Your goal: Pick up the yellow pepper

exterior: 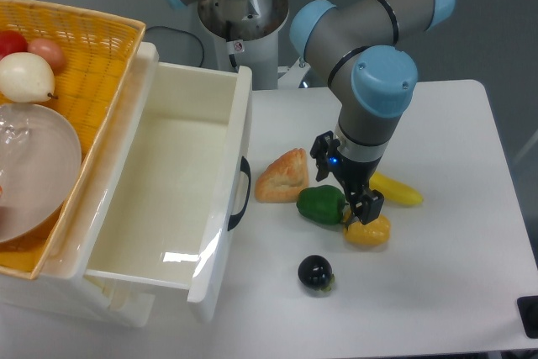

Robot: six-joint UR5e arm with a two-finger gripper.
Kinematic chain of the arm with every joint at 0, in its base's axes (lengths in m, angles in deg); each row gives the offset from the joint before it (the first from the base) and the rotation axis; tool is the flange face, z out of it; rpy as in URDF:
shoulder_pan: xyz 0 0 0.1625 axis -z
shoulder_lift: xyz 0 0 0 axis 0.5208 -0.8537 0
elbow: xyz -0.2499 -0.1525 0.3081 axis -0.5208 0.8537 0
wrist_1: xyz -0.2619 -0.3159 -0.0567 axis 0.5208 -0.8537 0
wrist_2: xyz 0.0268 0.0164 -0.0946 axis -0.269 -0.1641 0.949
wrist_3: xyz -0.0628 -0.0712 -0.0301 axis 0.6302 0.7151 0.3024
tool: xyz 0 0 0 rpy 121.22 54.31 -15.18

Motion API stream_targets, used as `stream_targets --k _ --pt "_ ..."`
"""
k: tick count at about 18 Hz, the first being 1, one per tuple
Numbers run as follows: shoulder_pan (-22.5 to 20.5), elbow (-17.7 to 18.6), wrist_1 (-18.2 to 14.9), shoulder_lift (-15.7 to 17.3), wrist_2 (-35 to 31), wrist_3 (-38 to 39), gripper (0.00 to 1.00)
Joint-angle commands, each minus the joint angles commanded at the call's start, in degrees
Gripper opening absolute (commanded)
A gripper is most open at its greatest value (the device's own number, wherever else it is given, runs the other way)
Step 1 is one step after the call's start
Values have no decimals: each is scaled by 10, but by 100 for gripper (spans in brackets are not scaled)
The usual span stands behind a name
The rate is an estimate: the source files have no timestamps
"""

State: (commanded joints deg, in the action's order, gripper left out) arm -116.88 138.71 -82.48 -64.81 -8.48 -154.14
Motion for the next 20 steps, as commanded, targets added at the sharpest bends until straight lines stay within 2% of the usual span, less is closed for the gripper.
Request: stream_targets --k 17,20 --pt "1 28 8 7 1 9 100" --pt "2 40 16 11 2 46 100"
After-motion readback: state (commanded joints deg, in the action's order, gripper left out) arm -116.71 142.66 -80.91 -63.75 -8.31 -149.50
